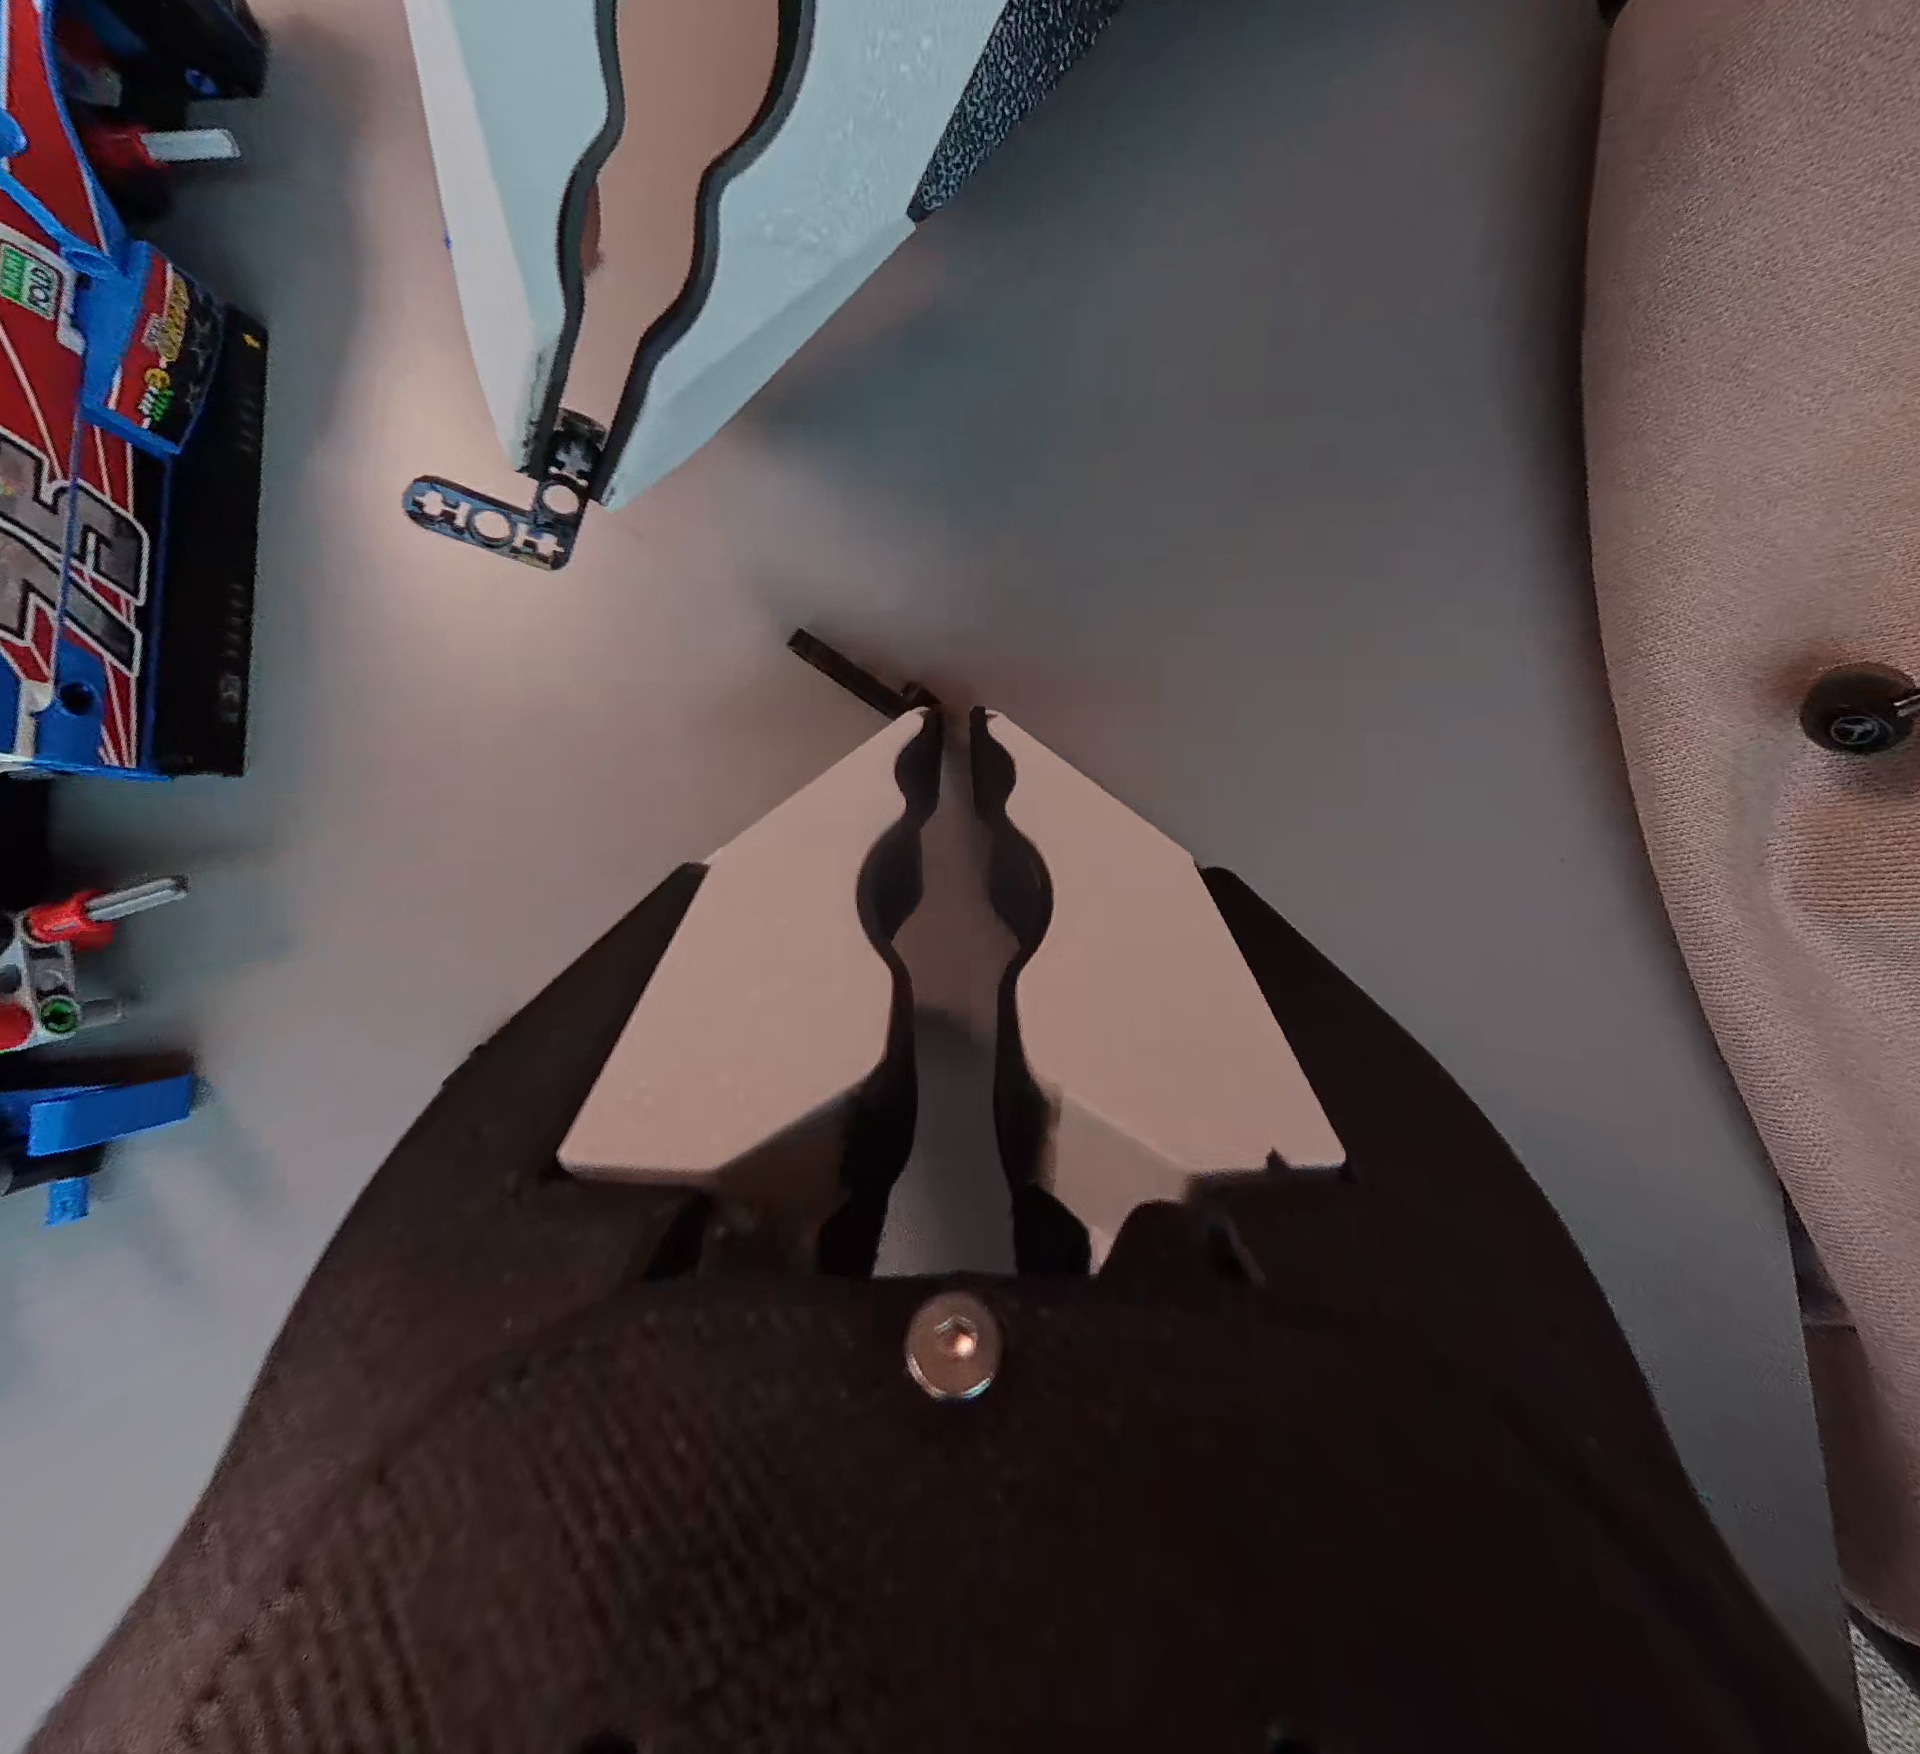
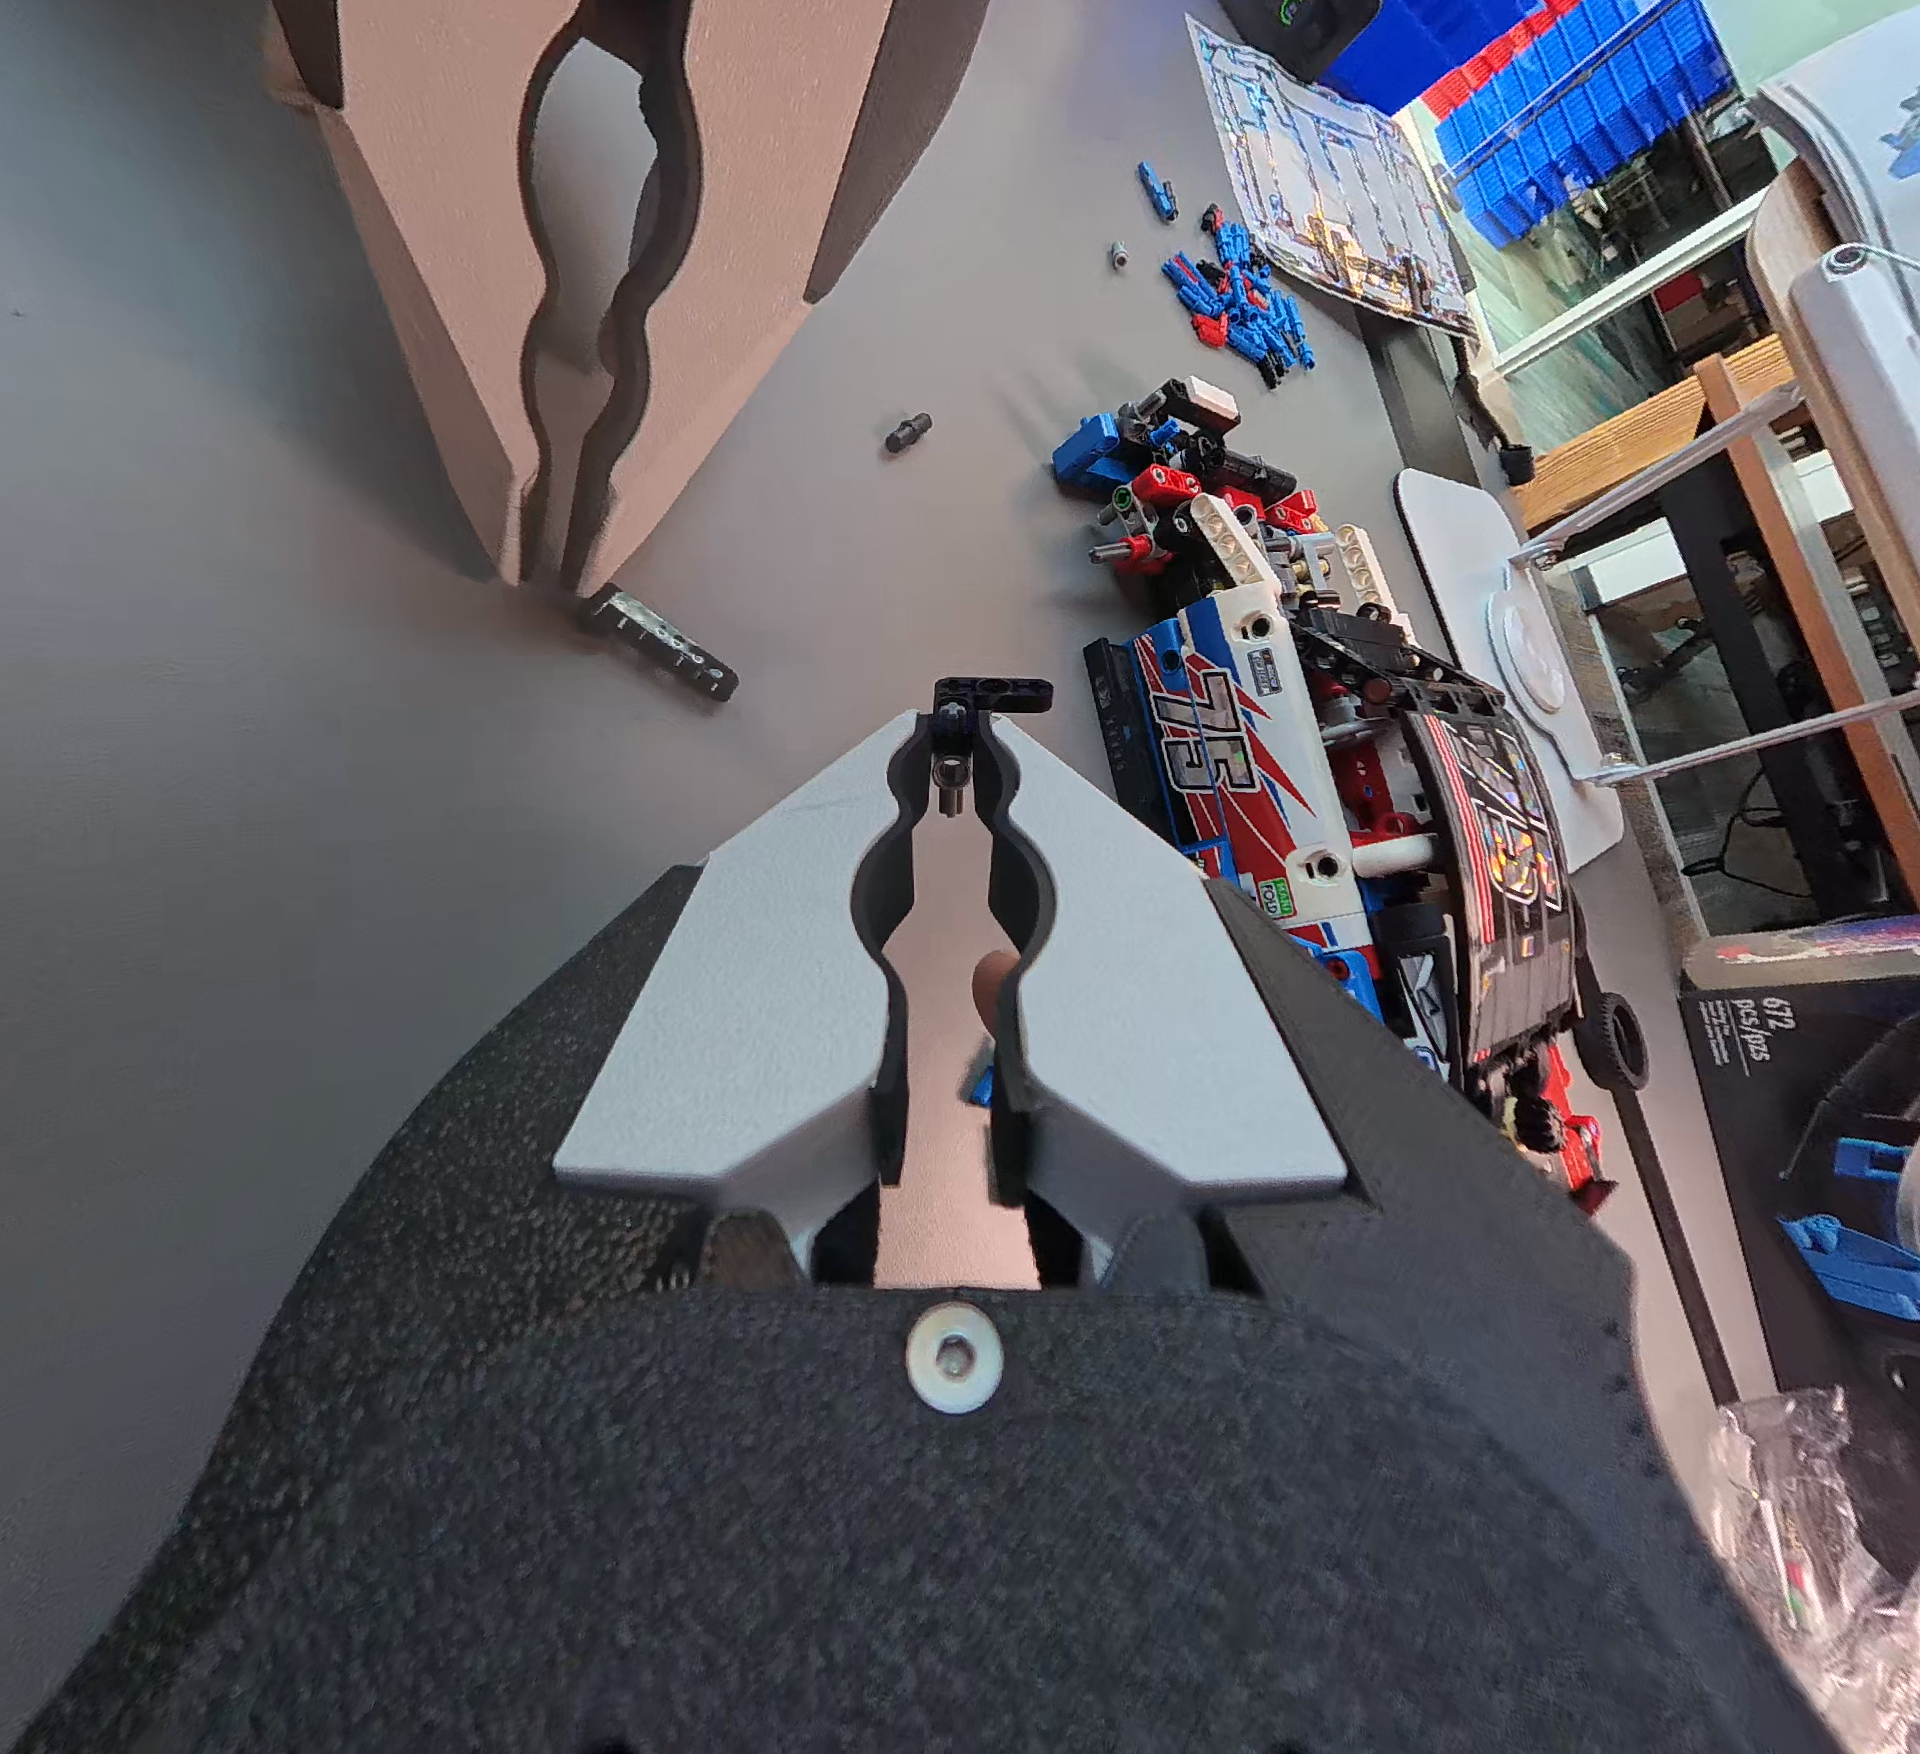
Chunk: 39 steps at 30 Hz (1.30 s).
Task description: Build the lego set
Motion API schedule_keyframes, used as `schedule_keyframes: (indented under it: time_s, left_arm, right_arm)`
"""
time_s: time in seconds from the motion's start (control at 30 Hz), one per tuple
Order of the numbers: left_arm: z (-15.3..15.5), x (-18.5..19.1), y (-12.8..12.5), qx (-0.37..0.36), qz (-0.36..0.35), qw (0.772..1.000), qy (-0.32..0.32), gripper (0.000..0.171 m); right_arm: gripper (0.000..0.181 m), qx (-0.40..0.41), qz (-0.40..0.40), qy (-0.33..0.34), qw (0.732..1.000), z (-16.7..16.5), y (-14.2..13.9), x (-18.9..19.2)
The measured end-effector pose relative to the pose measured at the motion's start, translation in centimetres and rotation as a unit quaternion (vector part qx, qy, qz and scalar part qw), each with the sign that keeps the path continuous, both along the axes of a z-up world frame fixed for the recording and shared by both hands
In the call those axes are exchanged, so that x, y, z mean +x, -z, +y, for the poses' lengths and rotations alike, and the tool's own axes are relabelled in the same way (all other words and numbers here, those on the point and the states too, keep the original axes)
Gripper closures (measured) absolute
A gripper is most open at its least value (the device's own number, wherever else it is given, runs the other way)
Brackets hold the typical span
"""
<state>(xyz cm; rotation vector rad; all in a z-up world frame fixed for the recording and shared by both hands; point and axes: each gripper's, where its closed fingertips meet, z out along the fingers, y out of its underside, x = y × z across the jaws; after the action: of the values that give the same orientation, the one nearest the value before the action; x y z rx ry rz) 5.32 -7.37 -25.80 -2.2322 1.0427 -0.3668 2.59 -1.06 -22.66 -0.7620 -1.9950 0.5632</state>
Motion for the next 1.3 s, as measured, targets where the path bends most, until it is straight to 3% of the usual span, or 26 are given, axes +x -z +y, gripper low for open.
schedule_keyframes:
  time_s: [0.17, 0.3, 0.53, 0.7, 0.93, 1.13, 1.3]
  left_arm:
    - [0.9, -1.1, -1.0, 0.024, 0.002, 1.000, -0.019, 0.164]
    - [1.1, -2.5, -0.1, 0.010, 0.071, 0.997, -0.009, 0.165]
    - [0.7, 0.2, 0.4, -0.024, 0.035, 0.998, 0.036, 0.171]
    - [1.8, 1.7, 0.0, 0.014, 0.013, 0.999, 0.039, 0.165]
    - [2.6, 0.4, -0.9, 0.035, 0.072, 0.995, 0.066, 0.164]
    - [3.0, 1.7, -0.4, 0.015, 0.126, 0.981, 0.145, 0.154]
    - [2.8, 1.9, 0.3, -0.018, 0.166, 0.965, 0.204, 0.156]
  right_arm:
    - [0.176, -0.003, 0.002, 0.005, 1.000, 0.3, -0.2, 0.1]
    - [0.176, -0.002, -0.002, 0.005, 1.000, 0.4, -0.1, 0.1]
    - [0.176, 0.001, 0.001, 0.017, 1.000, 1.1, -0.3, 0.2]
    - [0.176, 0.000, 0.002, 0.020, 1.000, 1.4, -0.5, 0.3]
    - [0.176, -0.003, 0.008, 0.029, 1.000, 1.9, -0.9, 0.4]
    - [0.176, -0.013, 0.014, 0.057, 0.998, 3.5, -1.3, 0.5]
    - [0.176, -0.015, 0.014, 0.070, 0.997, 4.5, -1.4, 0.7]
